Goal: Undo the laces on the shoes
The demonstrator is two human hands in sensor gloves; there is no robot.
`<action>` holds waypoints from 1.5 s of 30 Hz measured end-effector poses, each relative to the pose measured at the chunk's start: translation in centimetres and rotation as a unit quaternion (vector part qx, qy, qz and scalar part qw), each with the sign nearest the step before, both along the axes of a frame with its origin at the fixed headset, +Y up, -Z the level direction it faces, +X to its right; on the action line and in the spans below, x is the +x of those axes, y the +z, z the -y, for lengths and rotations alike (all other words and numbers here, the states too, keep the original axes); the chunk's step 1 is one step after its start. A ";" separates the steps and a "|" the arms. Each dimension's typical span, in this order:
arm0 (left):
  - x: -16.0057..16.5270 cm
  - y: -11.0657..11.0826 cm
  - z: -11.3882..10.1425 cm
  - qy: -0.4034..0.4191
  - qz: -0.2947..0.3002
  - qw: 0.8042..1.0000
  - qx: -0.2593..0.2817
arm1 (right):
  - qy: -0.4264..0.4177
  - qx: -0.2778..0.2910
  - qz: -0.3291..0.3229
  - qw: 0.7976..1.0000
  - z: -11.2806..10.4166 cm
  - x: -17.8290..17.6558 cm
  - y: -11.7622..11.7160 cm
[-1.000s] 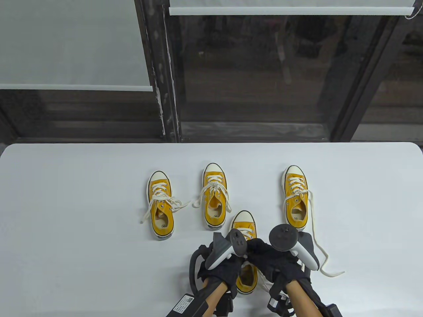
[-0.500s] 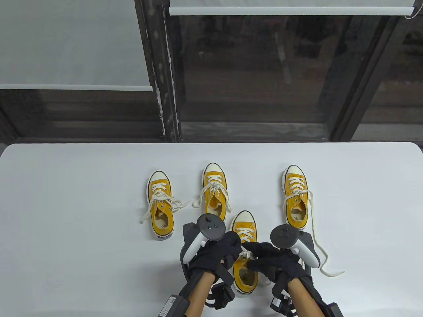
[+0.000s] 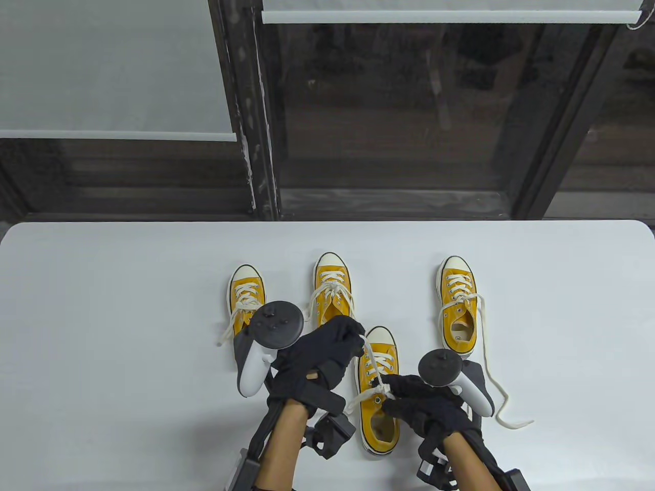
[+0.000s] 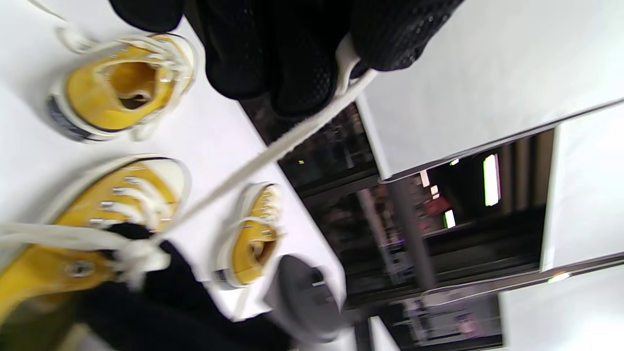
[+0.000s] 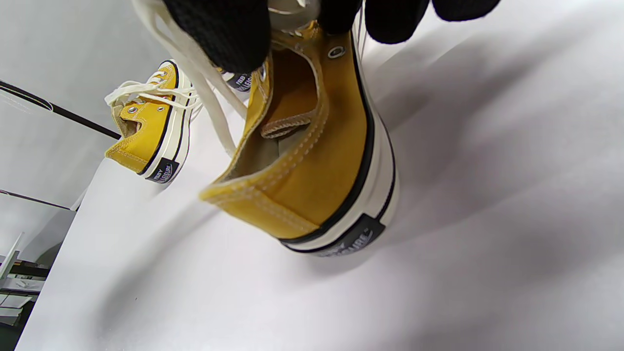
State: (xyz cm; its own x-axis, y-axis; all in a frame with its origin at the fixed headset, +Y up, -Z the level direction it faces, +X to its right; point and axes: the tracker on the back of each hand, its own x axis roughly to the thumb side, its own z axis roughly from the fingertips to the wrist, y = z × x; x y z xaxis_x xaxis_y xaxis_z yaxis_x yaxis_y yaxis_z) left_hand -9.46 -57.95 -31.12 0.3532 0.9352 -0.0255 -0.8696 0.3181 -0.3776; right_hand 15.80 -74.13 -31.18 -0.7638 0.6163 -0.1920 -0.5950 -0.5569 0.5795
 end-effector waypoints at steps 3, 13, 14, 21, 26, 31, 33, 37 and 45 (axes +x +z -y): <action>-0.8 0.4 -2.1 0.057 -0.006 0.998 0.030 | -0.001 -0.002 0.001 1.000 0.0 0.0 0.0; -1.9 2.3 -8.2 0.185 0.001 0.973 0.138 | -0.018 0.002 0.003 1.000 -0.7 0.3 0.0; -2.0 2.4 -8.4 0.173 0.000 0.975 0.142 | -0.016 0.009 0.006 1.000 -0.9 0.3 0.0; -2.3 2.6 -8.7 0.158 -0.014 0.976 0.151 | 0.059 0.161 0.073 0.983 -3.8 1.3 0.8; -2.5 2.6 -8.6 0.152 -0.018 0.976 0.153 | 0.093 0.164 0.039 0.981 -3.7 0.2 0.8; -2.8 2.5 -8.3 0.134 -0.021 0.979 0.151 | 0.081 0.159 0.025 0.984 -2.6 -1.4 0.4; -3.0 2.4 -7.9 0.111 -0.030 0.982 0.147 | 0.068 0.170 0.039 0.982 -2.3 -1.6 0.2; -4.0 1.4 -5.5 -0.040 -0.090 0.990 0.100 | 0.016 0.147 0.054 0.987 -2.3 -0.8 0.1; -2.7 -0.6 5.0 -0.364 -0.071 0.927 -0.048 | -0.048 0.080 0.070 0.993 -1.1 -0.2 -0.3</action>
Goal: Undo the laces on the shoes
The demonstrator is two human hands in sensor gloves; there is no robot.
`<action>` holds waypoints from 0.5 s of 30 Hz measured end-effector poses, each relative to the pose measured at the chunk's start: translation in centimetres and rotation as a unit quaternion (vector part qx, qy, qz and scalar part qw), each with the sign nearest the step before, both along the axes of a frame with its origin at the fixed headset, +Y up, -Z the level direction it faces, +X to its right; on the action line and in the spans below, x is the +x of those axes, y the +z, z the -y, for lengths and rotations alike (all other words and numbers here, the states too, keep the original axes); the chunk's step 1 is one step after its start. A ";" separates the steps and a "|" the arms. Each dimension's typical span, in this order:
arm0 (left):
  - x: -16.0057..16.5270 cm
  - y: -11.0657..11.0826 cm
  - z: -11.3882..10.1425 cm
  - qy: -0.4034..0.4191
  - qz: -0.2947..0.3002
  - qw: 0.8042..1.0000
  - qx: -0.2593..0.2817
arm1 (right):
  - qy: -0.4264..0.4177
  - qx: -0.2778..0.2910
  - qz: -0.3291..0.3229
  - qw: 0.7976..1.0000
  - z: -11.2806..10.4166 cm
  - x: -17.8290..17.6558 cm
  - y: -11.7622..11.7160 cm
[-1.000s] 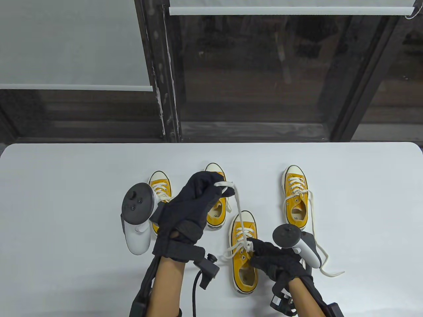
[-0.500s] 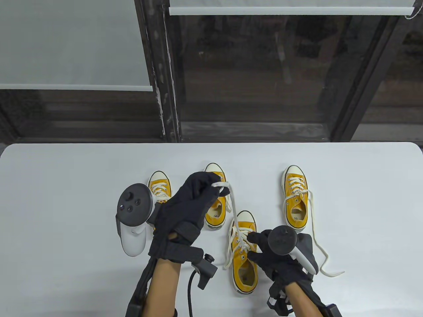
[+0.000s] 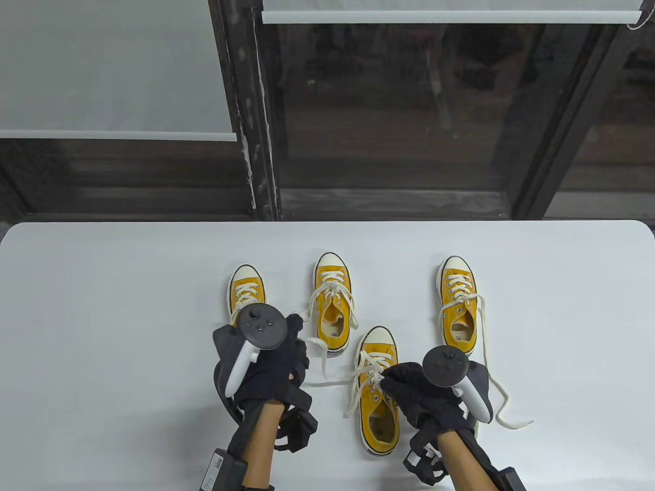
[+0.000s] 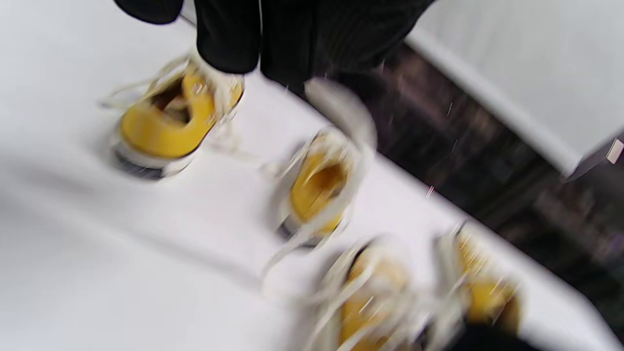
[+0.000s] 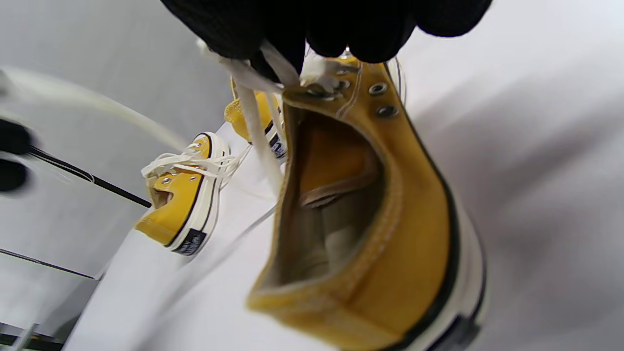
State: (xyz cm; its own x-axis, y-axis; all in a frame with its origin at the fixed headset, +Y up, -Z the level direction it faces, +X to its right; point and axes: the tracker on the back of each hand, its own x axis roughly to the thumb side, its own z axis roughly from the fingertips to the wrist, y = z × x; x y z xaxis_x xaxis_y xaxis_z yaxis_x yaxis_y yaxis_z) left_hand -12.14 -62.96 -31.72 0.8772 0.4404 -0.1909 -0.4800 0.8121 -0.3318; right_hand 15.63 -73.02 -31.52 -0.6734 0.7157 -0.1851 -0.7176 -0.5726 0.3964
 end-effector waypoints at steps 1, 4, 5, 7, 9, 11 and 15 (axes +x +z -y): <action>0.6 0.2 0.5 -0.013 0.009 1.000 0.002 | -0.009 -0.007 -0.001 1.000 0.1 0.0 -0.1; 3.2 0.6 2.0 -0.018 0.040 0.999 0.015 | -0.037 -0.028 0.003 0.999 0.5 0.3 -0.1; 4.2 0.6 2.5 -0.007 0.053 0.999 0.008 | -0.043 -0.031 0.007 0.999 0.6 0.4 -0.1; 5.8 0.4 3.6 0.015 0.079 0.996 -0.030 | -0.048 -0.036 0.010 0.998 0.7 0.5 -0.2; 7.3 0.1 4.9 0.025 0.105 0.991 -0.083 | -0.050 -0.038 0.012 0.998 0.8 0.6 -0.2; 8.6 -0.2 6.4 0.026 0.104 0.989 -0.105 | -0.061 -0.044 0.010 0.997 0.8 0.6 -0.2; 9.7 -0.5 8.0 0.039 0.095 0.989 -0.108 | -0.082 -0.057 0.004 0.995 0.9 0.5 -0.2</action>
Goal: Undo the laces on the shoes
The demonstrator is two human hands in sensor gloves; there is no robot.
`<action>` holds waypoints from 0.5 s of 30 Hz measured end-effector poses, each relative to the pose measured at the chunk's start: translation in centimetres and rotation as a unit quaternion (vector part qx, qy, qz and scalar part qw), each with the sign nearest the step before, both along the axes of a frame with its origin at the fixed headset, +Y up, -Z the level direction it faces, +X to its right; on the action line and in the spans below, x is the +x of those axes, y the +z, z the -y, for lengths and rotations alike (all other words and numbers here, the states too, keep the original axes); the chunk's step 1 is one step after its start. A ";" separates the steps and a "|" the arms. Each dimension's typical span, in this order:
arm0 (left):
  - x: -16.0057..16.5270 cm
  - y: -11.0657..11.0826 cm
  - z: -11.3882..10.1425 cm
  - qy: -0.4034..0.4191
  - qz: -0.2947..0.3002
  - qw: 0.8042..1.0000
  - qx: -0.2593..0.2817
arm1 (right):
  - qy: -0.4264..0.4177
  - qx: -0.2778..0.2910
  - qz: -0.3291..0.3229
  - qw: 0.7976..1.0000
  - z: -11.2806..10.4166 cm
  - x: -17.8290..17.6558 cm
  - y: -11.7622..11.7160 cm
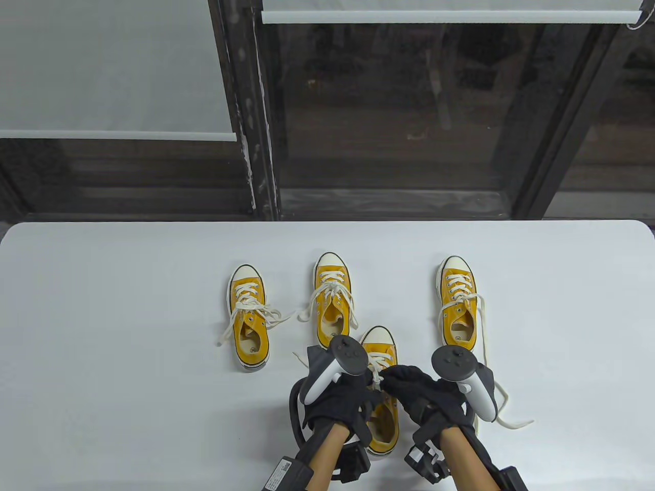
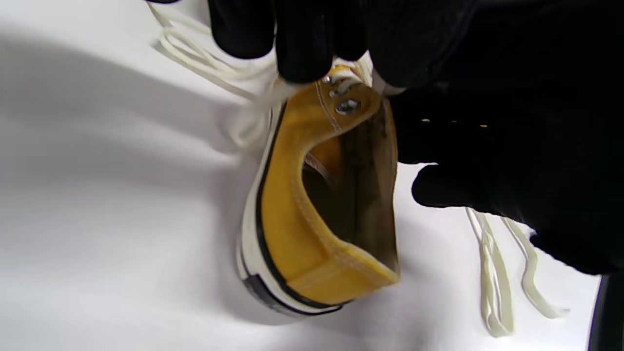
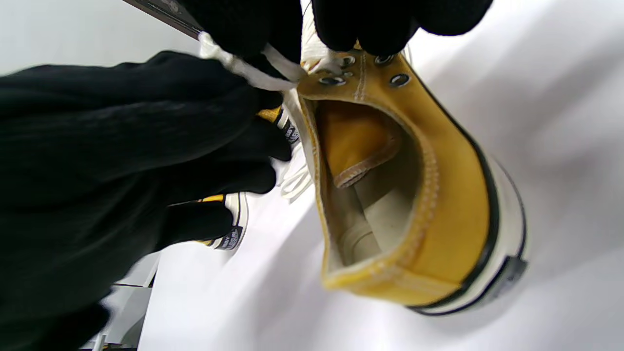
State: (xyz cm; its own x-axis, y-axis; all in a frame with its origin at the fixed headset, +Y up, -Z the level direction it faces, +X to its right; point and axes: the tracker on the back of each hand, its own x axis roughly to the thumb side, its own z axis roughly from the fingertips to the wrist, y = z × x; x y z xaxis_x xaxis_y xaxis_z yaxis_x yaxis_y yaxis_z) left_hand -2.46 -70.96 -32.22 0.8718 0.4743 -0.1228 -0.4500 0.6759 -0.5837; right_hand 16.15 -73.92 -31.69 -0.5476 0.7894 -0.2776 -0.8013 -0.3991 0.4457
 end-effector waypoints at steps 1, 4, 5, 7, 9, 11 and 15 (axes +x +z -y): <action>0.2 0.0 0.3 0.009 -0.007 1.000 0.000 | -0.009 -0.007 0.000 1.000 0.0 0.0 0.0; 0.2 0.0 0.6 -0.009 -0.015 1.000 0.011 | -0.018 -0.008 0.006 1.000 0.1 0.3 -0.1; 0.1 0.0 0.9 -0.010 -0.028 0.999 0.017 | -0.026 -0.012 0.008 1.000 0.2 0.3 -0.1; -0.3 -0.1 1.4 0.020 -0.029 0.999 -0.004 | -0.021 -0.010 0.020 1.000 0.3 0.5 0.0; -0.8 -0.2 2.0 0.054 -0.041 0.997 -0.027 | -0.015 -0.008 0.033 0.999 0.3 0.8 0.0; -1.4 -0.2 2.3 0.058 -0.053 0.997 -0.026 | 0.000 -0.007 0.061 0.998 0.5 1.2 0.1; -1.9 -0.2 3.0 0.106 -0.064 0.991 -0.055 | 0.033 -0.016 0.072 0.997 1.2 1.7 -0.1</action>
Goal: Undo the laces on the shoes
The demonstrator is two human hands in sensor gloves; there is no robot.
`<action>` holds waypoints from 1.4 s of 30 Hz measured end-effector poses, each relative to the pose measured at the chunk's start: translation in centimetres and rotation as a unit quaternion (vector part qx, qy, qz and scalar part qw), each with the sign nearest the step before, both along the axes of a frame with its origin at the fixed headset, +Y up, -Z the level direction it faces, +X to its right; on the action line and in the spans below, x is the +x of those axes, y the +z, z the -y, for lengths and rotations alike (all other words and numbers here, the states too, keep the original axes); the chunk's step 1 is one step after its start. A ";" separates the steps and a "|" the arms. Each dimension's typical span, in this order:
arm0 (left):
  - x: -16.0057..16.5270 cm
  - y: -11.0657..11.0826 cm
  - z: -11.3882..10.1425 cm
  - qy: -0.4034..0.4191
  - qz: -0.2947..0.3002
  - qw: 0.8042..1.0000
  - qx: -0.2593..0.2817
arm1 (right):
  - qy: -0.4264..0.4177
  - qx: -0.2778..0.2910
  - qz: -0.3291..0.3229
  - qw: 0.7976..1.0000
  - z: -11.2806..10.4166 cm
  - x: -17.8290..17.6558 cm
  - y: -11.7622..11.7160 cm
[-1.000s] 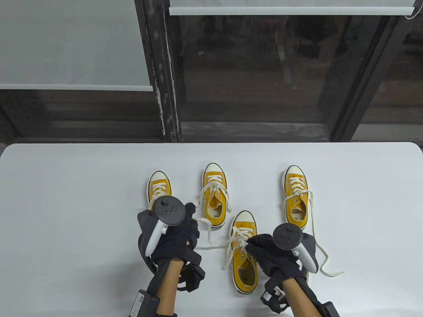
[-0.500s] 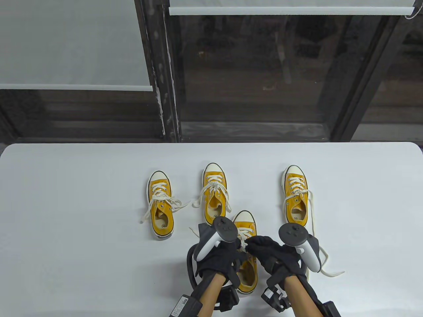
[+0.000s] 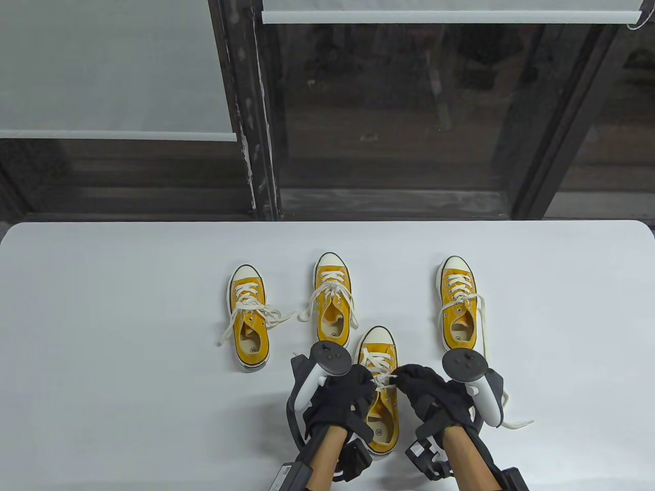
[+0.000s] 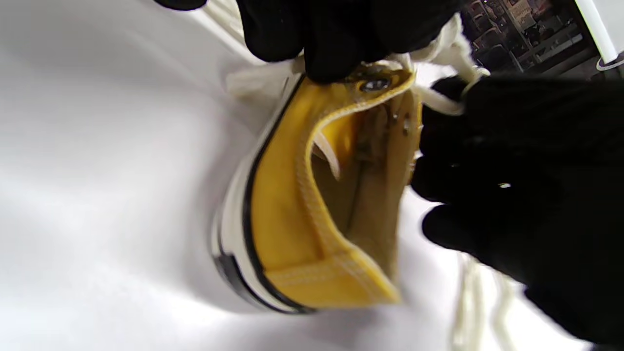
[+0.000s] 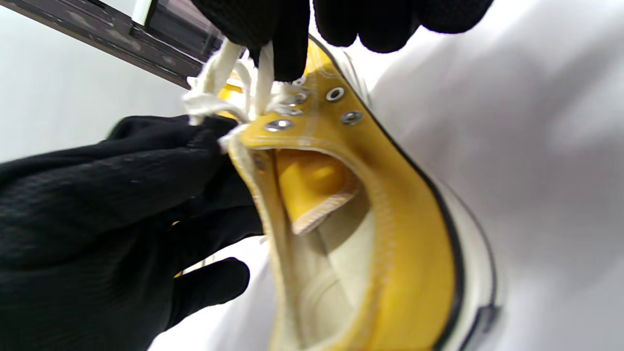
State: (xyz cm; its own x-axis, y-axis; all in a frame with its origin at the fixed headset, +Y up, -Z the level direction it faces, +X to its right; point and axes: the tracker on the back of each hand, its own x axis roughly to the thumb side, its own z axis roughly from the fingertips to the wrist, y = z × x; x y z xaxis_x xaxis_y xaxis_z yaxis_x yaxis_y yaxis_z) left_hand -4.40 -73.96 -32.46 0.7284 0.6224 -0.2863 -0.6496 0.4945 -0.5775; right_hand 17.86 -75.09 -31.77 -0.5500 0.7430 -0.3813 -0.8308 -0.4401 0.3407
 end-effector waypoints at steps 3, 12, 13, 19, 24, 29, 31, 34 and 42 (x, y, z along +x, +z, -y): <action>0.0 0.1 -0.3 -0.029 0.011 0.999 0.018 | 0.008 0.001 -0.022 1.000 0.3 -0.1 -0.1; 1.1 0.5 -1.3 -0.119 0.035 0.989 0.075 | 0.018 0.026 -0.064 0.997 -0.1 -1.0 -0.2; 0.9 0.5 -1.2 -0.111 0.031 0.991 0.068 | 0.035 0.042 -0.059 0.997 -0.4 -0.8 -0.2; -0.2 0.3 -0.3 -0.024 -0.001 1.000 0.018 | 0.032 0.053 -0.045 0.997 -0.7 -0.5 0.0; 0.2 0.5 -1.2 -0.043 0.002 0.998 0.041 | 0.012 0.048 -0.041 0.998 -0.8 -0.4 0.0; 0.5 0.5 -1.3 -0.016 0.017 0.999 0.035 | 0.004 0.046 -0.047 0.998 -0.7 -0.4 0.0; 0.5 0.4 -1.2 -0.030 0.017 0.999 0.040 | -0.007 0.042 -0.057 0.997 -0.7 -0.5 0.0; 0.4 0.5 -1.3 -0.034 0.006 0.998 0.044 | 0.004 0.041 -0.046 0.998 -0.8 -0.5 0.1; 1.1 0.7 -1.9 -0.086 0.026 0.993 0.079 | 0.035 0.054 -0.094 0.993 -0.8 -1.1 -0.1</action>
State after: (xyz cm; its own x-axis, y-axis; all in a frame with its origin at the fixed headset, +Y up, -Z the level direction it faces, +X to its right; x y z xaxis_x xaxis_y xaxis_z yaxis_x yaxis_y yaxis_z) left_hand -3.31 -72.03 -31.81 0.8392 0.5215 -0.1545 -0.5189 0.6824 -0.5149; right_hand 16.81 -74.24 -31.86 -0.6561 0.7313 -0.1864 -0.7225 -0.5375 0.4349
